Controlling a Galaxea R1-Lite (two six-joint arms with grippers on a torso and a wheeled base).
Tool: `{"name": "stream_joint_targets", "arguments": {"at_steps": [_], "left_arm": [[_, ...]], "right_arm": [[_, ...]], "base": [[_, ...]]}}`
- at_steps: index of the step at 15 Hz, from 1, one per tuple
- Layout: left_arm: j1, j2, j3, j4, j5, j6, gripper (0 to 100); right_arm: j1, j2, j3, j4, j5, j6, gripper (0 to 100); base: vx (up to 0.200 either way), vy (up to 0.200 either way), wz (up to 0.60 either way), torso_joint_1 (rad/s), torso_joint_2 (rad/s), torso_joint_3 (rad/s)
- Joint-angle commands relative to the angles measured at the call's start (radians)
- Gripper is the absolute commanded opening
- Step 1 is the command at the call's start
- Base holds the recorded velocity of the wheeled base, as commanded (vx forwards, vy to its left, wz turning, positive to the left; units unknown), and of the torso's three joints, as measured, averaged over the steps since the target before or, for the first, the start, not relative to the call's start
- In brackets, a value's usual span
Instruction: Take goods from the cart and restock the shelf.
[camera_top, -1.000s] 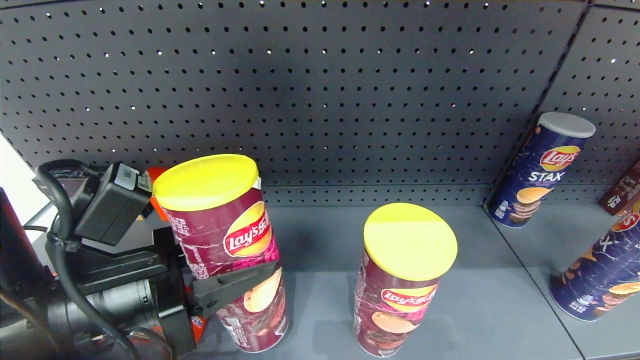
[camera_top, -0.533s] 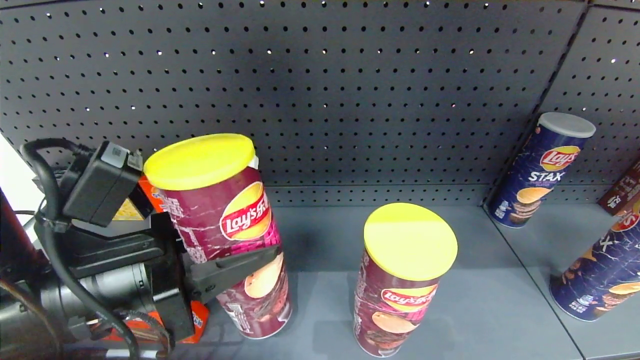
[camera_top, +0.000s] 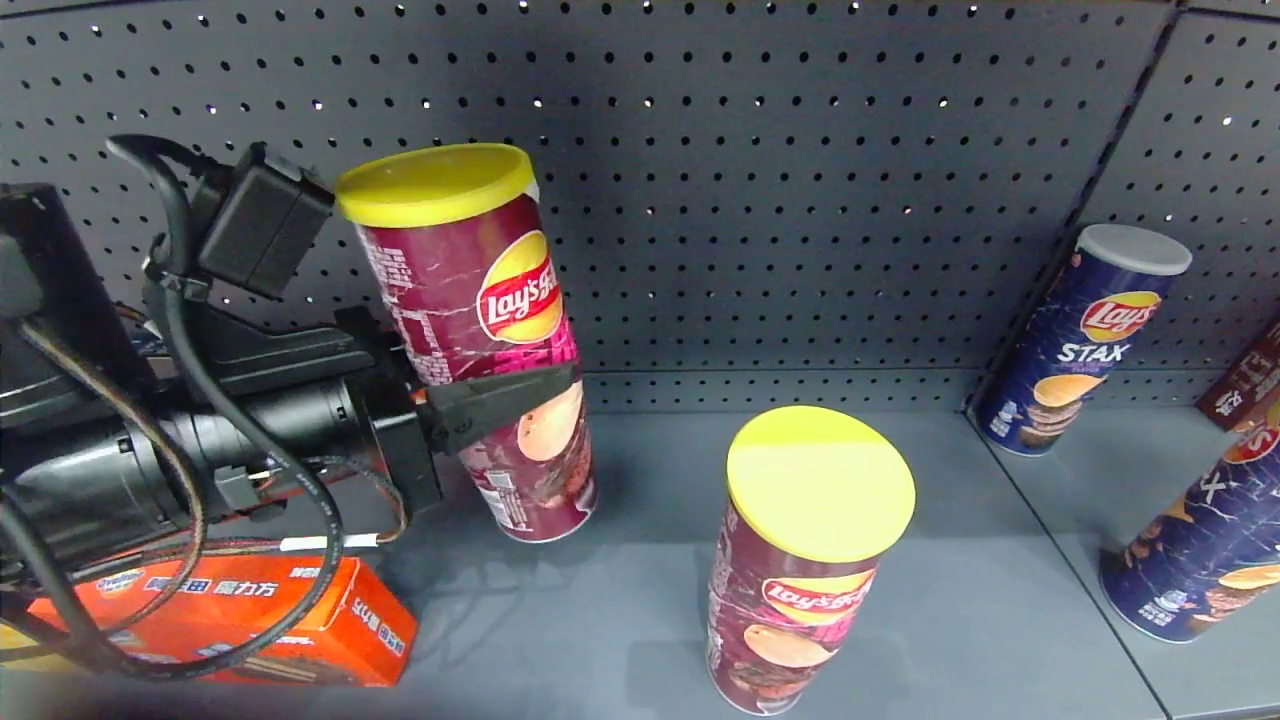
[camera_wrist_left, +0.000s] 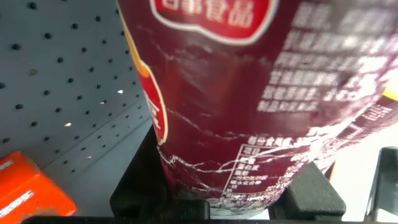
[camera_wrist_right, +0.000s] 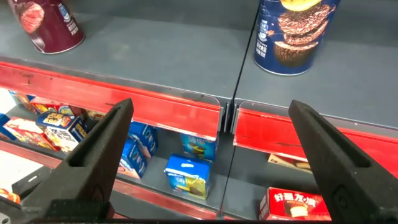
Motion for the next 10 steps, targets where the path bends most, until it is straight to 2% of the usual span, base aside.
{"name": "stream_joint_targets", "arguments": {"at_steps": [1,2,3,6,8,9,10], "left_arm": [[-0.016,0.05,-0.03,0.012,-0.055,0.004,0],[-0.013,0.061,-0.038,0.015,-0.073,0.01,0],[-0.008,0.081,-0.055,0.034,-0.082,0.033,0],[-0.013,0.128,-0.095,0.067,-0.102,0.046,0],[-0.013,0.193,-0.133,0.066,-0.102,0.118,0],[-0.014,0.211,-0.17,0.074,-0.102,0.135,0],[-0.016,0.229,-0.194,0.087,-0.102,0.135,0]], "right_arm": [[0.0,0.001,0.0,0.001,0.001,0.0,100],[0.0,0.001,0.0,0.001,0.001,0.0,100],[0.0,0.001,0.0,-0.001,0.001,0.0,100],[0.0,0.001,0.0,0.001,0.001,0.0,100],[0.0,0.001,0.0,0.001,0.001,0.0,100],[0.0,0.001,0.0,0.001,0.001,0.0,100],[0.0,0.001,0.0,0.001,0.001,0.0,100]], "base": [[0.0,0.0,0.0,0.0,0.0,0.0],[0.0,0.0,0.0,0.0,0.0,0.0],[0.0,0.0,0.0,0.0,0.0,0.0],[0.0,0.0,0.0,0.0,0.0,0.0],[0.0,0.0,0.0,0.0,0.0,0.0],[0.0,0.0,0.0,0.0,0.0,0.0],[0.0,0.0,0.0,0.0,0.0,0.0]]}}
